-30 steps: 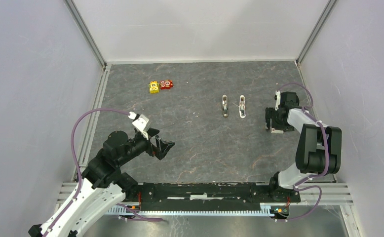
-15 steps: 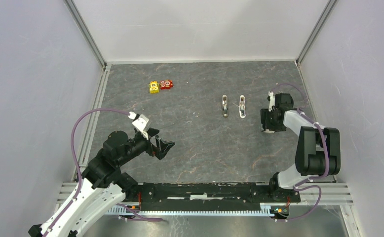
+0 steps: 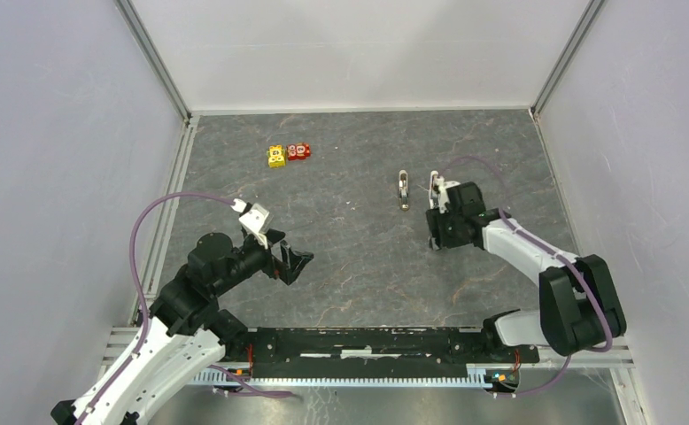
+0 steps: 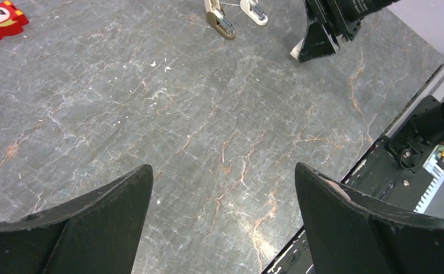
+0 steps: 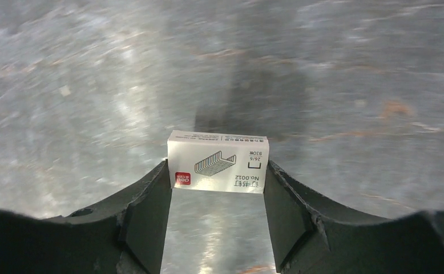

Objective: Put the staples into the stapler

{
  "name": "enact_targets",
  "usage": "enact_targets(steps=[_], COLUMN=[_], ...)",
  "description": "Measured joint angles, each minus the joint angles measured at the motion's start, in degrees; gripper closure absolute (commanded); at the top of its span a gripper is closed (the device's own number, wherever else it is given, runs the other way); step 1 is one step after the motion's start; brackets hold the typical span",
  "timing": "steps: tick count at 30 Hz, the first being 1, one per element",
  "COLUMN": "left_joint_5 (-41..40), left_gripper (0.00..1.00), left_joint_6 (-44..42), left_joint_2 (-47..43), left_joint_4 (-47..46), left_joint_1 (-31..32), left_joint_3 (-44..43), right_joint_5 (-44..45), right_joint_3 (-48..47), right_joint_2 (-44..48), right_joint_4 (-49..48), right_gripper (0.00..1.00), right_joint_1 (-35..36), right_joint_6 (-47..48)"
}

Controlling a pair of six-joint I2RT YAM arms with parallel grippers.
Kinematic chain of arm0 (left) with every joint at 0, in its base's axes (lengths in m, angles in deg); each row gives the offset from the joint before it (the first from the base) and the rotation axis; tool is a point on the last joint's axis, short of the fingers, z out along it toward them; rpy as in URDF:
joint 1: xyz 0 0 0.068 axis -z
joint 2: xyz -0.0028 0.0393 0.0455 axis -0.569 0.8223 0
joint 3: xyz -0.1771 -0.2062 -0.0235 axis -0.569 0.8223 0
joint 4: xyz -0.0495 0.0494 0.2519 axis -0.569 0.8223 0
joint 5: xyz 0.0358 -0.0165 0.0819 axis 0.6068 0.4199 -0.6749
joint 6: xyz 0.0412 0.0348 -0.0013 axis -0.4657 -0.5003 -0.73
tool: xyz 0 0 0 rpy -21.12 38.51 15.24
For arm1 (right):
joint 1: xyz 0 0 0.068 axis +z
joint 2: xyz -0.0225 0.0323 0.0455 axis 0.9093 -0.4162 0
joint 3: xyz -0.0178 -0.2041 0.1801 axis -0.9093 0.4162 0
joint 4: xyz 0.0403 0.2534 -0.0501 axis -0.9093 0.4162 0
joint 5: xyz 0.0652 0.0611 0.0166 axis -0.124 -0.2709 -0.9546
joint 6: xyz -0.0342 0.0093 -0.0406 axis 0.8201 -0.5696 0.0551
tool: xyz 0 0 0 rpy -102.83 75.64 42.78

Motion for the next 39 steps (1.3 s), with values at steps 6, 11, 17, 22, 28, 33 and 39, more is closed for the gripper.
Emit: enact_targets(steps=[6,11,17,22,28,33,39], left_joint_5=[-0.22,-0.35,-0.61,-0.07,2.75,3.13,-1.66], left_gripper=[0.0,0.0,0.0,0.01,0.05,0.08,0.13], left_joint_6=[0.0,0.0,0.02,0.09,2.67,4.68,5.01], left_joint_2=[1.01,2.4,3.87,5.07,9.46,17.46,28.15], left_joint_4=[0.0,0.02,0.48,0.0,-4.46,-7.28,-10.25], left_joint_1=[0.0,0.0,0.0,0.0,0.07,1.4,9.2], left_joint_3=[0.0,0.0,0.0,0.0,0.0,-1.2,-4.5], right_joint_5=[0.72,2.64,4.46,4.63,3.32,-3.43,-14.16], right_joint_3=[1.4,1.38,1.38,1.38,1.44,4.96,11.61], right_joint_2=[1.09,0.2,-1.64,-1.14,4.94,10.32,10.97], right_joint_4=[-1.25,-3.15,-3.85,-3.91,-3.93,-7.39,-11.76], right_gripper=[0.38,0.38,0.28,0.24,0.31,0.44,0.54], right_joint_1=[14.16,24.81,28.55,28.63,25.77,13.25,1.07], right_joint_6=[-6.49,-12.5,-15.74,-15.67,-12.15,-9.07,-7.08])
